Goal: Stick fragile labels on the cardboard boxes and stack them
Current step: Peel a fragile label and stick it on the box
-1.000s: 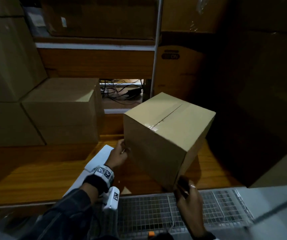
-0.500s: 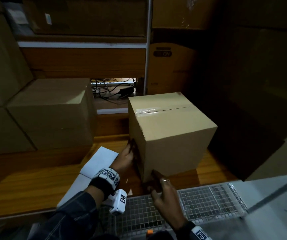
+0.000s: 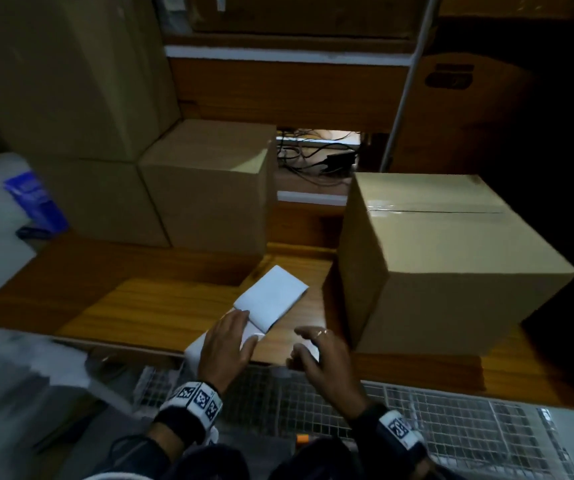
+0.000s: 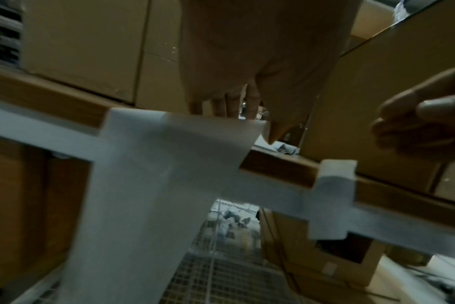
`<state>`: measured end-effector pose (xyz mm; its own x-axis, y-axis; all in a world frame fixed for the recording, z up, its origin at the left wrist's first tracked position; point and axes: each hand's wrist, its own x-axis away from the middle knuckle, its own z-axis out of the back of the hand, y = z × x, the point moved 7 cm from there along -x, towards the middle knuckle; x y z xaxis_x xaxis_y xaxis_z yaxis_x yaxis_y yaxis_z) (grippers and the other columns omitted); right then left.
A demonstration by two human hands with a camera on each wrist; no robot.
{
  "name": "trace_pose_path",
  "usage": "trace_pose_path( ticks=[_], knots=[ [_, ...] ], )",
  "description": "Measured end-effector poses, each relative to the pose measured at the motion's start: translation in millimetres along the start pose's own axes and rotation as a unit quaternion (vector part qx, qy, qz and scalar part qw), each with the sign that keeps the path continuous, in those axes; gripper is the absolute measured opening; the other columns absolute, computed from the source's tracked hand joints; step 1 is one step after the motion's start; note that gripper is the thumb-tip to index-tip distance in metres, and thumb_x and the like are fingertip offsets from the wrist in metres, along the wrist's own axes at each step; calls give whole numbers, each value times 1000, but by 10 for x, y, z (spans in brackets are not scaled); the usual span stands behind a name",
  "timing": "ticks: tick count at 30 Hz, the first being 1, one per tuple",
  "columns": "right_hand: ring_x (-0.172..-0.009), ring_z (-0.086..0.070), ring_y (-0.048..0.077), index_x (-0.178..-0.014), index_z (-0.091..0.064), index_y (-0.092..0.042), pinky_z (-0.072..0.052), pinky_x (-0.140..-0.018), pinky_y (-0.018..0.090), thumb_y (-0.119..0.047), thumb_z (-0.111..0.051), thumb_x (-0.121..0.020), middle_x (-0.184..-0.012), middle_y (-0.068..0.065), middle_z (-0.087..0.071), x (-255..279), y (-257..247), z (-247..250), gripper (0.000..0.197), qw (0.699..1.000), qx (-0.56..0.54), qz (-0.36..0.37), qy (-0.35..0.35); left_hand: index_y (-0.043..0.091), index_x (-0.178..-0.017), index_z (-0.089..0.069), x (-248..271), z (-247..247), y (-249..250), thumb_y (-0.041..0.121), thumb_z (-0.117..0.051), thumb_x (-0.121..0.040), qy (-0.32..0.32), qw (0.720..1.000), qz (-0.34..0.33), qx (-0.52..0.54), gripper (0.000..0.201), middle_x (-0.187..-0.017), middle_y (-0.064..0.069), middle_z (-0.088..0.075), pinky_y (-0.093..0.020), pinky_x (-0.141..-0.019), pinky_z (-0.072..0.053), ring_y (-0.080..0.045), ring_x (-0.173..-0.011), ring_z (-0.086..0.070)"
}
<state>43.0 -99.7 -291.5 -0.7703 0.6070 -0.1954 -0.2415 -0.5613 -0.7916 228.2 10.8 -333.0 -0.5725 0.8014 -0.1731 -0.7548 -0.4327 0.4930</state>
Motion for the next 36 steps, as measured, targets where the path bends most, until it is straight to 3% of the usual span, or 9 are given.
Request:
trace_pose_path(
  ticks=[3,9,14,19,24,26,29,33,36],
  knots=[
    [-110,-65,21,-126,-67,-15,-52,-93,35,-24,-63,-98,-119,5,-69,-363,-135,-287,30,998,57,18,-32,12,-135,-61,135,92,-220,45,-49,-99,-2,1000,-3,6,51,-143,-9,-58,-40,-110,-42,-27,-134,-52],
    [-123,-57,21,-125,-65,-11,-41,-92,28,-30,-58,-101,-131,4,-66,-749,-442,-811,33,983,150,55,-95,16,-109,-68,304,353,-536,17,-52,-99,36,997,-59,35,19,-122,-2,-65,-36,-100,-46,-18,-117,-58],
    [-118,-50,23,-122,-58,-17,-47,-84,35,-51,-69,-91,-127,3,-56,-702,-561,-1396,48,961,203,40,-182,14,-103,-70,358,633,-906,7,-66,-93,57,996,-26,61,13,-112,1,-68,-4,-96,-30,-12,-109,-58],
    [-108,-48,22,-107,-54,-22,-36,-70,33,-49,-67,-86,-112,0,-54,-702,-708,-1570,37,954,248,44,-164,15,-99,-73,356,704,-1133,13,-70,-92,52,995,-22,86,8,-119,-1,-70,-26,-99,-45,-14,-115,-60],
    [-87,-66,20,-98,-57,-23,-46,-61,33,-50,-60,-93,-95,-3,-67,-769,-908,-1509,28,936,303,84,-158,11,-94,-74,320,728,-1216,15,-67,-93,48,993,-23,107,8,-118,-4,-70,-25,-97,-45,-16,-113,-60],
    [-73,-69,17,-98,-66,-21,-52,-57,30,-51,-62,-89,-87,-4,-72,-835,-1002,-1313,32,949,273,123,-101,12,-95,-73,301,737,-1258,16,-67,-93,36,993,-17,111,8,-119,-4,-69,-32,-98,-49,-16,-114,-60],
    [-70,-70,31,-107,-69,-11,-53,-58,38,-20,-65,-93,-84,9,-73,-1019,-893,-773,17,971,201,122,51,11,-98,-73,299,787,-1264,11,-70,-93,34,994,-21,104,6,-115,-4,-69,-25,-95,-45,-16,-111,-60],
    [-84,-68,39,-111,-65,-5,-52,-75,45,-6,-63,-95,-93,20,-71,-1385,-275,-78,16,976,150,3,161,12,-112,-74,327,819,-1305,8,-71,-92,21,997,-16,77,21,-118,-1,-66,-24,-97,-45,-15,-114,-56],
    [-94,-67,47,-109,-63,-3,-53,-82,51,-8,-58,-96,-100,29,-70,-1582,238,99,15,969,167,-89,157,14,-116,-74,335,811,-1327,6,-70,-91,-1,998,-19,57,26,-119,-1,-64,-36,-96,-52,-17,-114,-56]
  ],
)
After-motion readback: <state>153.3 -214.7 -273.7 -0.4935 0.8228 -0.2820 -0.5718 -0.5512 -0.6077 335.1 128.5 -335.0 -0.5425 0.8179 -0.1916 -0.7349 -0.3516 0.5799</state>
